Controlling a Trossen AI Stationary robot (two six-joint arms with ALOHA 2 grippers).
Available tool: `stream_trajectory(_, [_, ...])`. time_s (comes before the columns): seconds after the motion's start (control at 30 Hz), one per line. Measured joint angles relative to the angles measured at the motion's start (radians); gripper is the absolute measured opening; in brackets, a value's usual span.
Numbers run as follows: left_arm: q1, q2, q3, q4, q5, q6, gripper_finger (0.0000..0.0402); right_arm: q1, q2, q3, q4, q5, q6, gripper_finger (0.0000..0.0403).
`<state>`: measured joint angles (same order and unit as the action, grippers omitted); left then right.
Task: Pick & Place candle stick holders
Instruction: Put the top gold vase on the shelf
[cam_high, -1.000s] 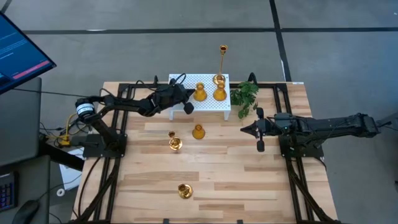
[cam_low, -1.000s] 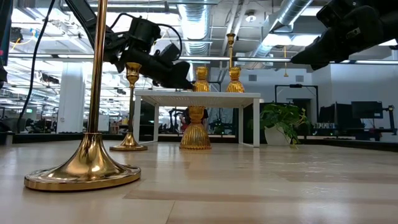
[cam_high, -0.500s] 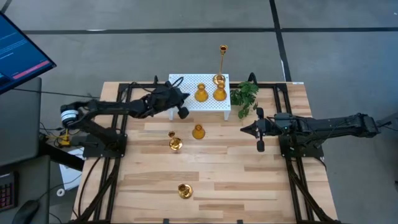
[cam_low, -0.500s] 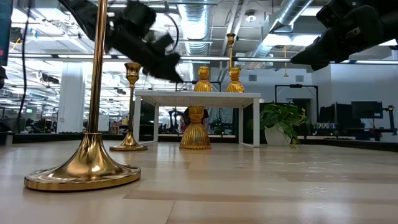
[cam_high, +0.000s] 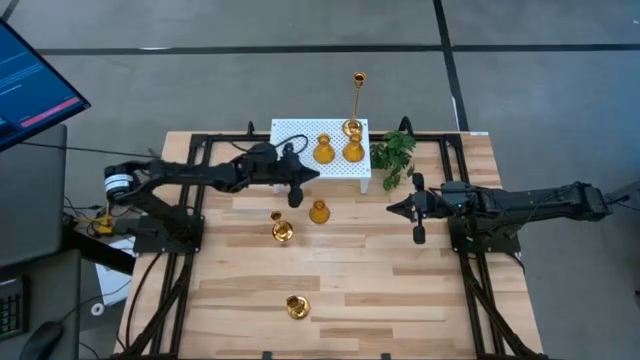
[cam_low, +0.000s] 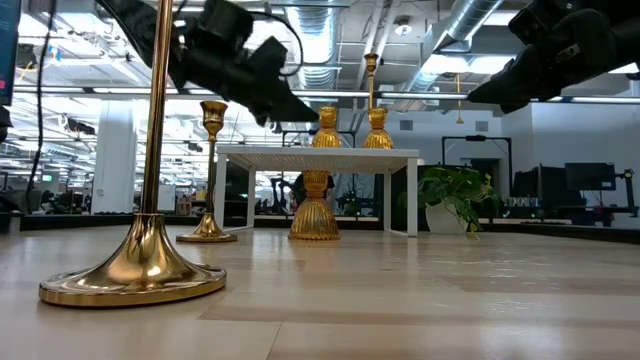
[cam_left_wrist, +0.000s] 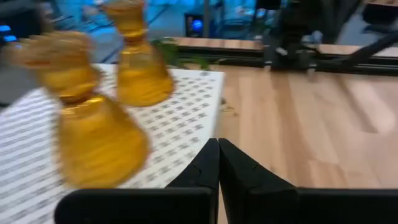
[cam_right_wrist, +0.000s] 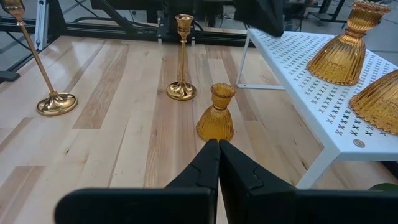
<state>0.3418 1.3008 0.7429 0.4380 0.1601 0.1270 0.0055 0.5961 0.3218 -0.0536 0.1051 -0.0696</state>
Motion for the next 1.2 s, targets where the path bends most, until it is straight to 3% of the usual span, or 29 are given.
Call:
stream_trajectory(0.17, [0.016, 0.099, 0.004, 0.194, 0.077, -0.004, 0.0002, 0.0, 0.0, 0.0, 0.0, 0.0, 0.0, 0.0])
stream_trajectory(0.67, [0.075, 0.224, 0.137, 0.199, 0.073, -0.001, 0.0002, 0.0, 0.0, 0.0, 0.0, 0.0, 0.0, 0.0])
stream_trajectory(1.2, [0.15, 0.226, 0.139, 0.225, 0.005, 0.006, 0.0002, 0.0, 0.0, 0.0, 0.0, 0.0, -0.011, 0.0])
